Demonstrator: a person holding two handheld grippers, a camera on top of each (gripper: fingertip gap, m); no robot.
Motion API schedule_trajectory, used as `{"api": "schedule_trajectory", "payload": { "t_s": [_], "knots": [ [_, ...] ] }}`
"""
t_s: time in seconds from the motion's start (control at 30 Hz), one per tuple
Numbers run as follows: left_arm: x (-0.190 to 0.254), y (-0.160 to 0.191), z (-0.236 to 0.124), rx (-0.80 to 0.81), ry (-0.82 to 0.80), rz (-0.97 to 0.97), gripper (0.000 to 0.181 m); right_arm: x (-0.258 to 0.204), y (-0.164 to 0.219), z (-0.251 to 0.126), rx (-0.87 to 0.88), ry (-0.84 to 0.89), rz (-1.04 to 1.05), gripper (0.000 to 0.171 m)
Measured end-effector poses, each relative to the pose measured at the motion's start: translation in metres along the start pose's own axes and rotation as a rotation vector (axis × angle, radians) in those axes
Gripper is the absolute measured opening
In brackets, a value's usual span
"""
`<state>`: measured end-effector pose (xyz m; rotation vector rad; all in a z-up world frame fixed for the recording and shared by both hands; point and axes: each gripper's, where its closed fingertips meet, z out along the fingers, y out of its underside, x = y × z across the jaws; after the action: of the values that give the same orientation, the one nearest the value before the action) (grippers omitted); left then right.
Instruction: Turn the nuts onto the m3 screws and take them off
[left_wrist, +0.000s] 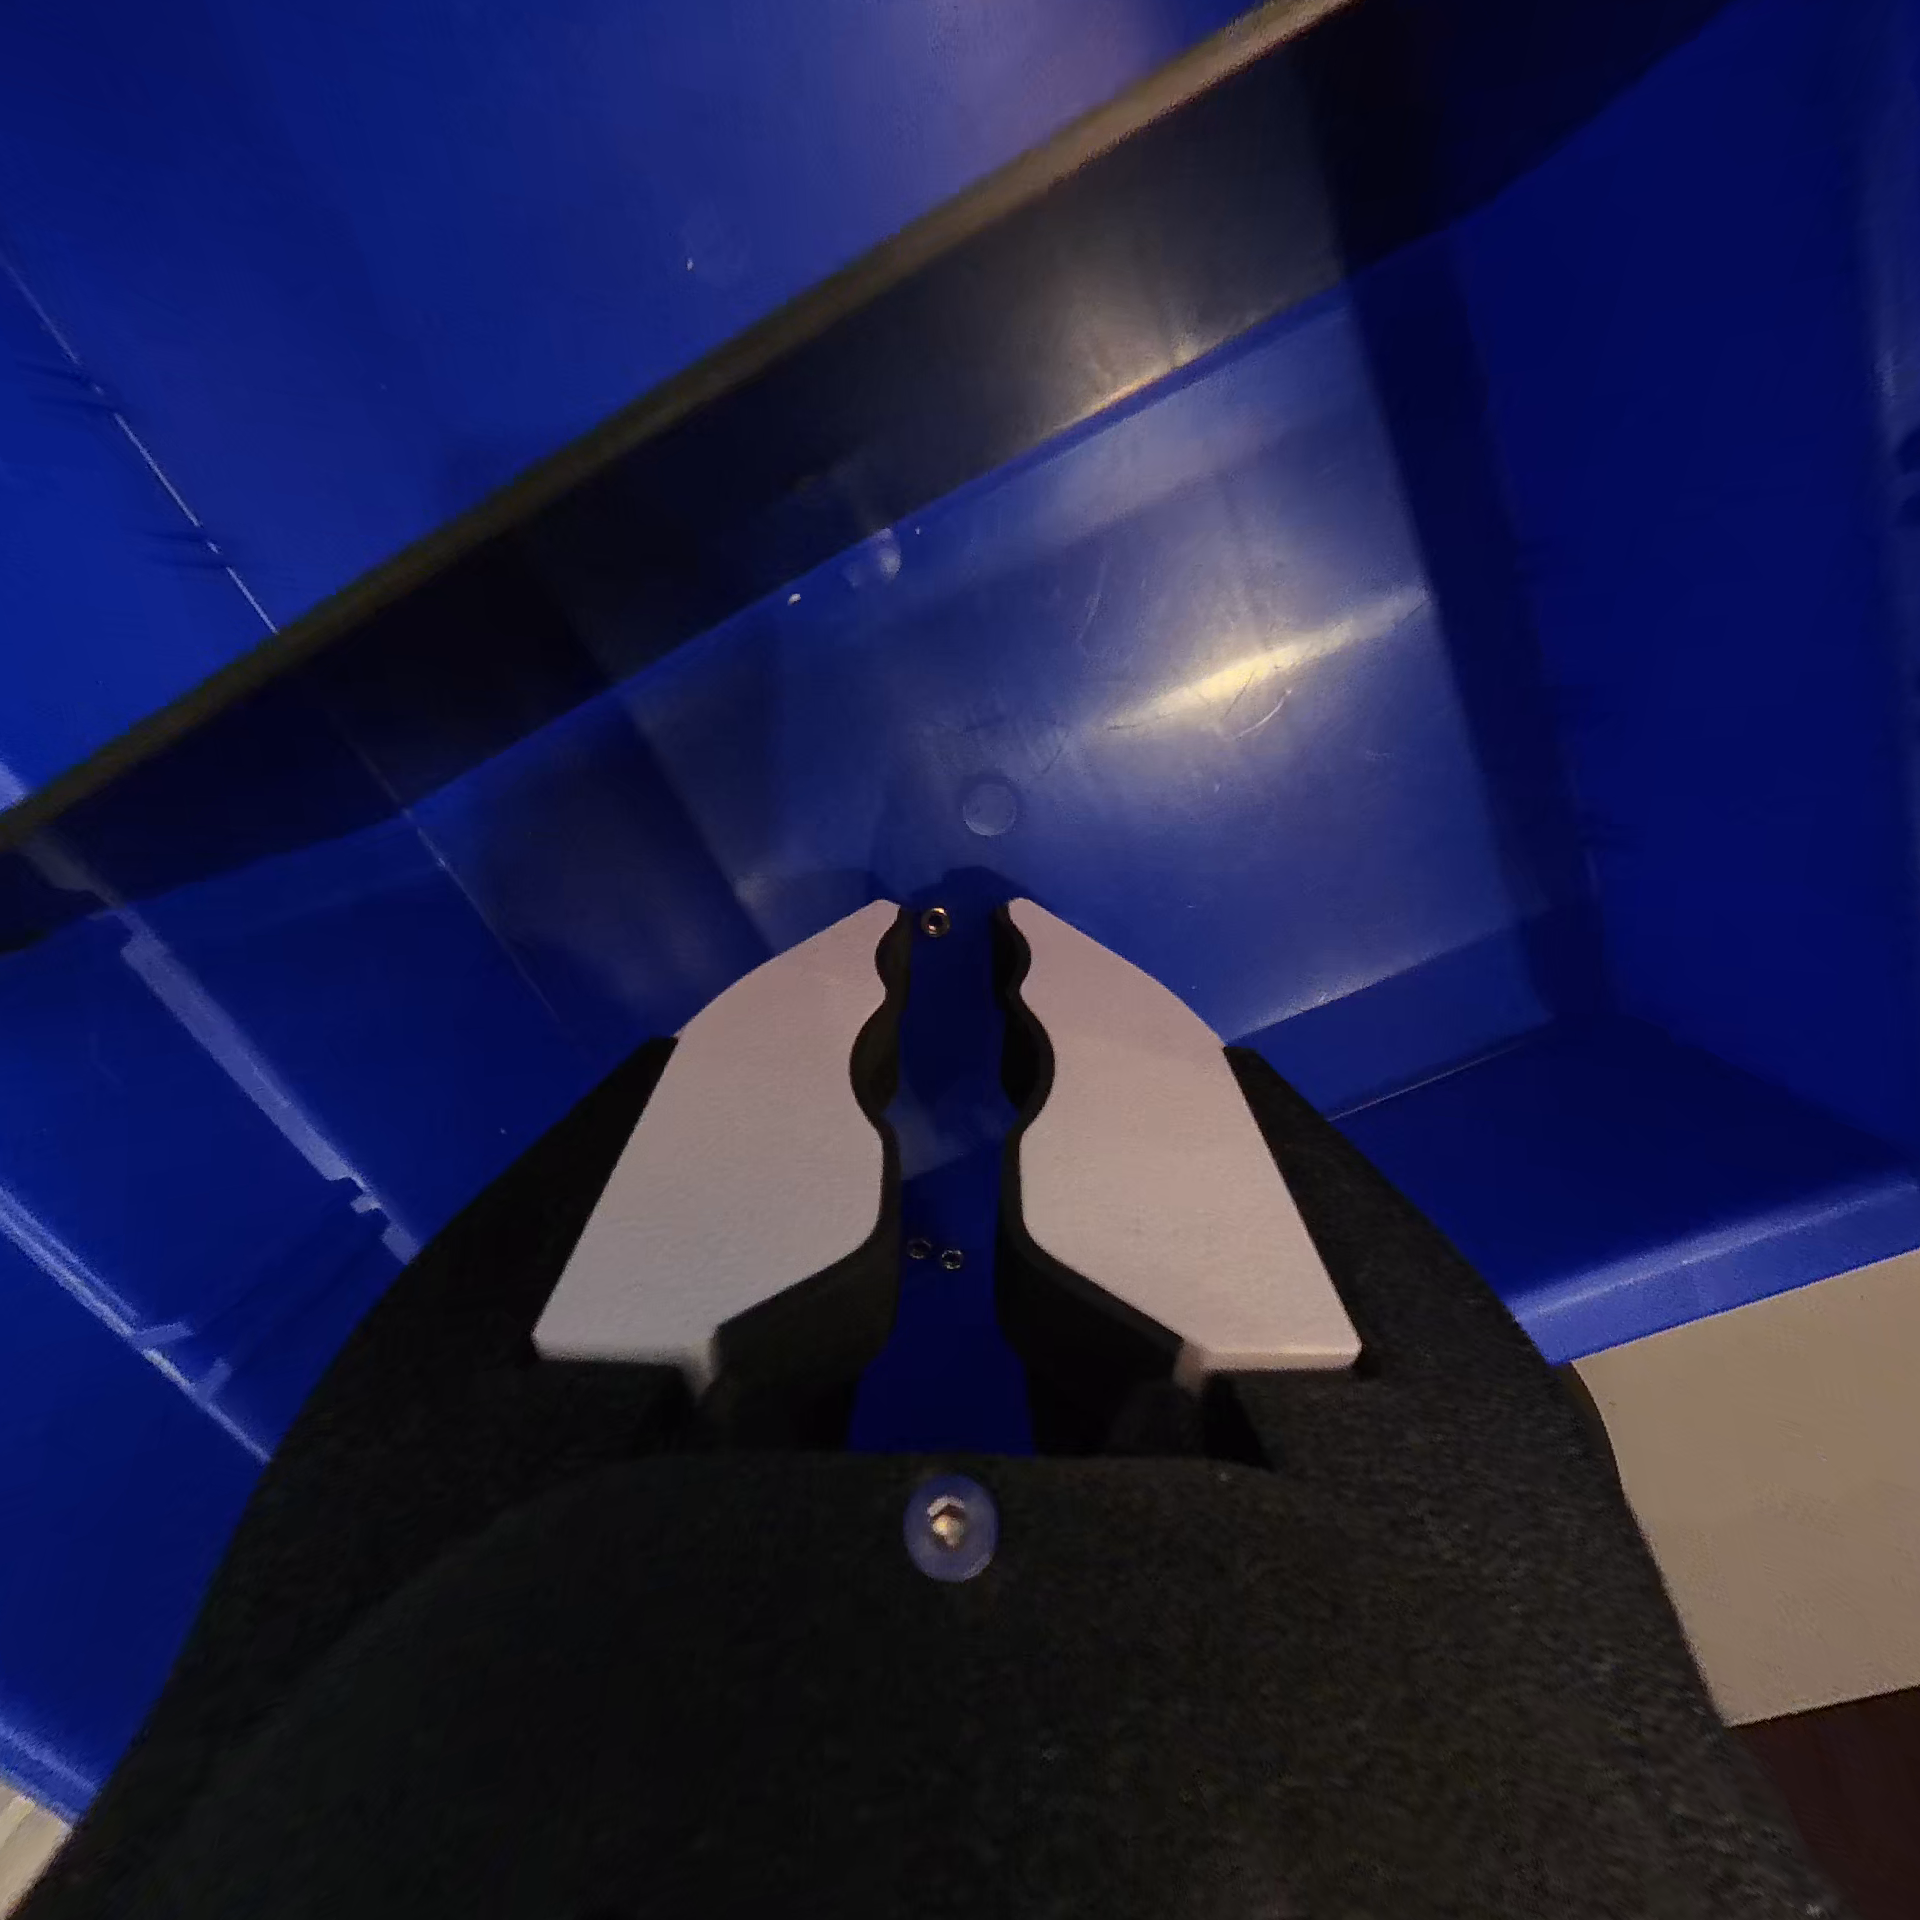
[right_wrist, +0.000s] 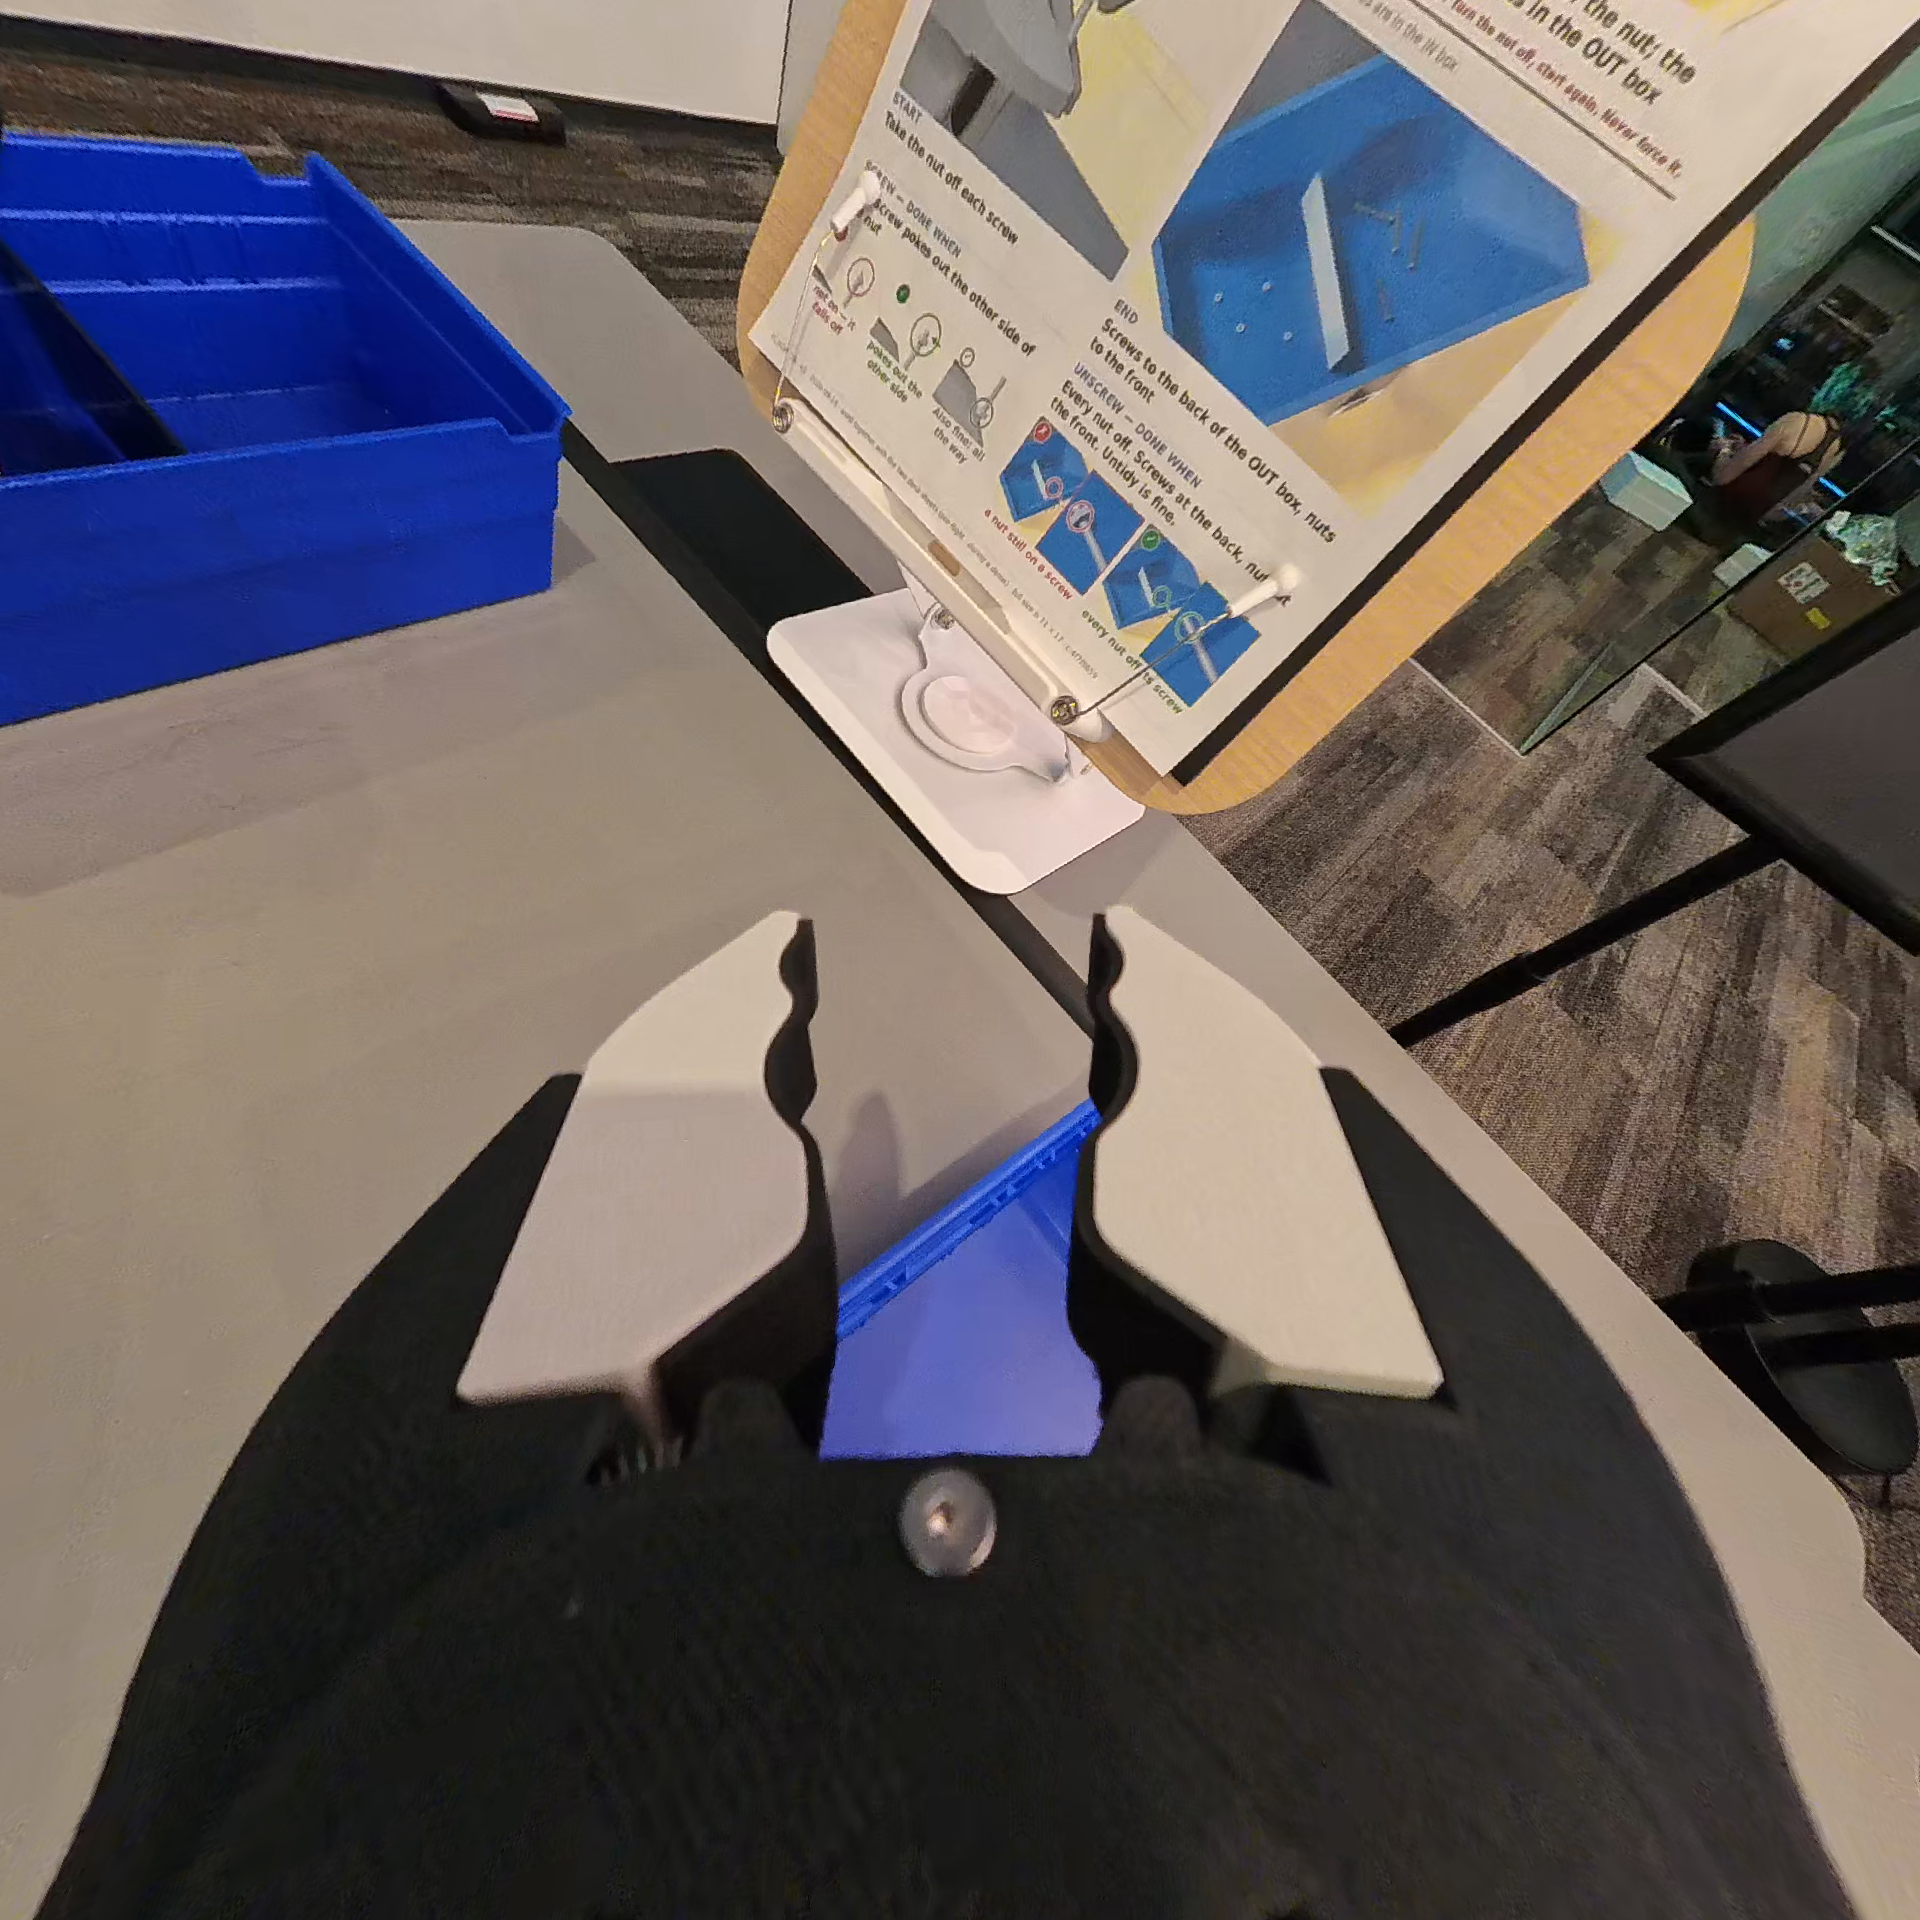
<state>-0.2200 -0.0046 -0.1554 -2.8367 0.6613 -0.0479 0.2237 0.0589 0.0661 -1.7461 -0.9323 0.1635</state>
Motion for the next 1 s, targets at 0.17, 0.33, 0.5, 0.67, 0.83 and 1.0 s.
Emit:
{"api": "schedule_trajectory", "payload": {
  "t_s": [0.17, 0.33, 0.5, 0.67, 0.83, 1.0],
  "knots": [
    [-0.002, 0.001, 0.0, 0.015, -0.004, -0.009, 0.006, -0.001, 0.0, 0.002, -0.002, -0.003, -0.001, 0.051],
    [-0.002, 0.001, 0.0, 0.026, -0.032, 0.017, 0.006, -0.002, 0.001, 0.004, -0.008, -0.005, -0.005, 0.051],
    [-0.017, -0.002, -0.009, 0.078, -0.248, 0.053, 0.005, -0.002, 0.001, 0.005, -0.006, 0.0, -0.009, 0.051],
    [-0.015, -0.02, -0.049, 0.204, -0.425, 0.086, 0.005, -0.003, 0.002, 0.009, -0.013, -0.003, -0.007, 0.051],
    [-0.007, -0.032, -0.079, 0.253, -0.511, 0.115, 0.005, -0.007, 0.005, 0.014, -0.036, -0.008, -0.024, 0.051],
    [0.01, -0.045, -0.094, 0.298, -0.522, 0.154, 0.005, -0.009, 0.008, 0.017, -0.055, -0.005, -0.04, 0.051]
  ]
}}
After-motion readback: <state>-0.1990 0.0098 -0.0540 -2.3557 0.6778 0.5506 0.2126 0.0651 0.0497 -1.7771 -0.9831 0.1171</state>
